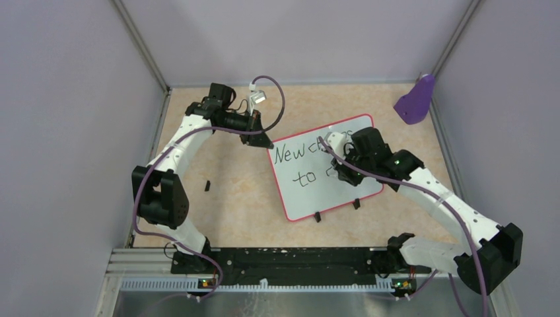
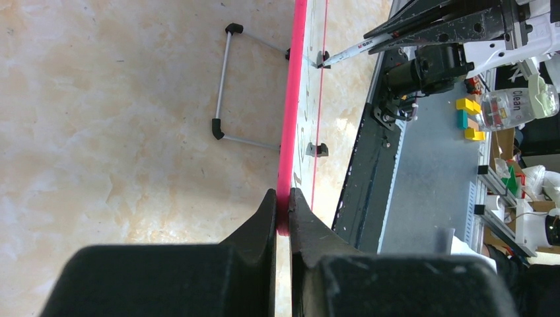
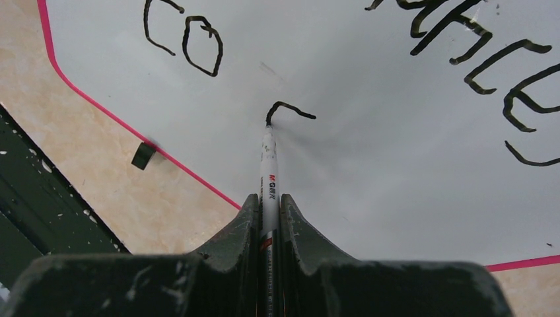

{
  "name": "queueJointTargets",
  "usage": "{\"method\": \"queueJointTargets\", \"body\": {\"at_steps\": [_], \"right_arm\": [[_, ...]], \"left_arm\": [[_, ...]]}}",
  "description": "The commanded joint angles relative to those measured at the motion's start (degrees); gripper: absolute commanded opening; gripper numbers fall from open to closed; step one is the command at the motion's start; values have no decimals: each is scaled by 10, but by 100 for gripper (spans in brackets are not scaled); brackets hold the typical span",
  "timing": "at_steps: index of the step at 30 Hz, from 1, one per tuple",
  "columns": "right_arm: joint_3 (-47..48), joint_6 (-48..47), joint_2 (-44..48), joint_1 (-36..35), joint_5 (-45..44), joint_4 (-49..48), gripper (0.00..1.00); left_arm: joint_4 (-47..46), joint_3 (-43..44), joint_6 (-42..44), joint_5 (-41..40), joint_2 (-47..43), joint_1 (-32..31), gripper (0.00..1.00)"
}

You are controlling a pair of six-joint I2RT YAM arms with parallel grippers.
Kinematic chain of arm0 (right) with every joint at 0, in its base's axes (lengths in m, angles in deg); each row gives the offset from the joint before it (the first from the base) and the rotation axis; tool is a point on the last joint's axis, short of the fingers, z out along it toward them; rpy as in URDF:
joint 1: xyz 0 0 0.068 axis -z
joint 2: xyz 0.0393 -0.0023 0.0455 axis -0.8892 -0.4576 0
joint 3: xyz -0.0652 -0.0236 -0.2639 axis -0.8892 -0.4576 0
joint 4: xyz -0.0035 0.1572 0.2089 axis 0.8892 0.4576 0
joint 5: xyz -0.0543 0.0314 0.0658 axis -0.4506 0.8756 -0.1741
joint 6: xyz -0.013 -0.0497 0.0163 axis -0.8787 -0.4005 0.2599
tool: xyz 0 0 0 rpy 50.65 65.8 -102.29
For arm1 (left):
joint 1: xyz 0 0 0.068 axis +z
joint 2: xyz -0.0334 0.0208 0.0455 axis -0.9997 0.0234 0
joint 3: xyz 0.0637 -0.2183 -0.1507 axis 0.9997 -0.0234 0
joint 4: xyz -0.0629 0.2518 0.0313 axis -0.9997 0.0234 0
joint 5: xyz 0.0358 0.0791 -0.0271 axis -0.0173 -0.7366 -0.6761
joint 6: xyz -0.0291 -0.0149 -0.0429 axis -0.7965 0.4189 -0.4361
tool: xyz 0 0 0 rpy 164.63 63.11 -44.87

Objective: Write a sentence on the whiteboard

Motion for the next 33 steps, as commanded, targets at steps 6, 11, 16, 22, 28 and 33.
{"method": "queueJointTargets", "body": {"at_steps": [6, 11, 16, 22, 28, 33], "right_arm": [[15, -8, 17, 12, -49, -10, 0], [33, -2, 16, 20, -54, -20, 0], [42, 5, 13, 23, -55, -32, 0], [49, 6, 8, 23, -53, -33, 0], [31, 0, 9, 24, -42, -19, 0], [2, -6, 17, 23, -33, -3, 0]], "left_arm": [[14, -4, 9, -6, 8, -13, 0], [14, -4, 9, -6, 8, -13, 0], [14, -5, 9, -7, 7, -13, 0], [14, -5, 8, -7, 7, -13, 0], [14, -7, 10, -8, 7, -13, 0], [14, -8, 10, -8, 7, -13, 0]]}}
